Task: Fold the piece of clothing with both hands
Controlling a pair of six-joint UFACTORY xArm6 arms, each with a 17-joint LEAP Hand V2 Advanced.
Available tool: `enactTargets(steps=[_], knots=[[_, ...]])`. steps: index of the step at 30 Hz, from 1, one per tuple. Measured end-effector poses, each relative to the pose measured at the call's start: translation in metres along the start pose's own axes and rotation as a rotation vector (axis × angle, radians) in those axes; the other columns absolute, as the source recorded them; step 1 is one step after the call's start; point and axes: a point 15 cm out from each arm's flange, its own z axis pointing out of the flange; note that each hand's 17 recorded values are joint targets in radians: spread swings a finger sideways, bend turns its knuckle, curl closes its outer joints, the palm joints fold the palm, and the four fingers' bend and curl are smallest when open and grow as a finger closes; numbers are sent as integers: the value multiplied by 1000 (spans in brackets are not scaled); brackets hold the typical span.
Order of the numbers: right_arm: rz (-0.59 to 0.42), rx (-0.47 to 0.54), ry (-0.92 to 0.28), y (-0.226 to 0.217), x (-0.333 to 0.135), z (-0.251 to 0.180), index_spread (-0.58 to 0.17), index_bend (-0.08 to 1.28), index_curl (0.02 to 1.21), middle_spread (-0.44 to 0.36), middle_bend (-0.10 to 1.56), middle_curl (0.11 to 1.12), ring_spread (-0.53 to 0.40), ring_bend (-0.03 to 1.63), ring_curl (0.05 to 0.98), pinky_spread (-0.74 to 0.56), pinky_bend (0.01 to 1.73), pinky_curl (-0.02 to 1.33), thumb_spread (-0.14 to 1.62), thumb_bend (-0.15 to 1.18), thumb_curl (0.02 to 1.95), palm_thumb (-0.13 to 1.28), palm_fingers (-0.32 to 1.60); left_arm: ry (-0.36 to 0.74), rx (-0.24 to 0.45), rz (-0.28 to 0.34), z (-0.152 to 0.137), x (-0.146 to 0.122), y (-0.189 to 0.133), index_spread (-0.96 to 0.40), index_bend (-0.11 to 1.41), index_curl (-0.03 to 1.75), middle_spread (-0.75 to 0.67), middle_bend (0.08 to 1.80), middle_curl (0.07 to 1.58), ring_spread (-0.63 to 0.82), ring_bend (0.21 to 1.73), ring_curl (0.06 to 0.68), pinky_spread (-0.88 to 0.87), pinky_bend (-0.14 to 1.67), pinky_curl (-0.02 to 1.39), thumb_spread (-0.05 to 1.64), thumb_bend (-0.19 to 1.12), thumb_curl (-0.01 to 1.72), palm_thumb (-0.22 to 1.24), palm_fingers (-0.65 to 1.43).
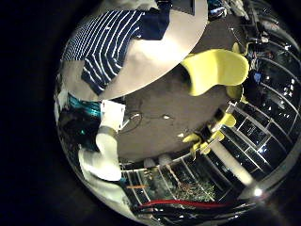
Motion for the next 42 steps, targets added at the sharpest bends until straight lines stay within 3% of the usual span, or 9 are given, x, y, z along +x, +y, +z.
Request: enactTargets(steps=[4,8,11,16,20,25,30,35,42], knots=[[1,-6,0,3,0,-1,-353,161,278,27,237,361,156,593,231,394,564,233,1263,-15,241,334,194,-7,-6,-2,6,1,-5,-74,187,413,-43,258,418,72,702,176,-9,402,499,934,-21,322,370,407],[2,-10,-1,5,0,0,-358,160,279,25,237,362,152,591,230,395,561,232,1267,-14,240,335,198,-16,1,-10,6,2,-12,-166,204,439,-204,437,476,-175,747,182,-243,474,498,934,-7,335,446,744],[2,-12,-3,8,0,-2,-363,162,280,23,234,362,151,589,230,395,558,231,1269,-14,240,336,201,-23,13,-16,6,0,-22,-250,225,490,-312,579,563,-350,858,237,-410,542,528,944,2,350,535,953],[-2,-11,1,10,2,-2,-368,164,284,17,238,364,143,586,228,387,544,227,1276,-13,239,341,221,-25,45,-36,-5,-5,-33,-383,249,584,-443,721,683,-478,1036,344,-599,721,599,986,29,388,704,1152],[3,-22,-4,8,5,4,-364,157,280,5,246,366,112,621,236,379,539,225,1281,-4,248,377,259,-26,81,-48,-23,-10,-42,-481,313,681,-506,786,748,-506,1123,402,-658,844,649,1018,20,418,772,1137],[-12,-9,5,-10,5,14,-347,141,263,-31,288,381,-1,726,265,289,559,223,1266,5,280,474,332,-18,80,-53,-41,-10,-45,-566,353,796,-556,843,807,-512,1174,444,-687,918,682,1034,-9,447,805,1085],[-84,-102,7,-28,-13,82,-336,165,269,-55,337,401,-67,750,284,224,554,221,1233,-20,297,487,299,-16,70,-50,-45,-8,-46,-619,350,887,-581,862,846,-512,1194,466,-696,951,698,1040,-17,464,810,1053],[-148,-69,43,-58,-31,116,-329,186,294,-49,323,399,-24,652,262,259,536,218,1180,-32,294,434,206,-12,63,-55,-49,-9,-41,-665,324,986,-600,866,880,-513,1208,485,-700,971,708,1045,-20,478,802,1033],[-198,-129,67,-61,-51,170,-304,151,291,-17,301,389,46,600,247,300,517,220,1124,-32,288,376,141,-2,64,-59,-56,-9,-42,-705,281,1090,-616,862,911,-512,1214,498,-700,983,714,1051,-19,488,797,1022]])
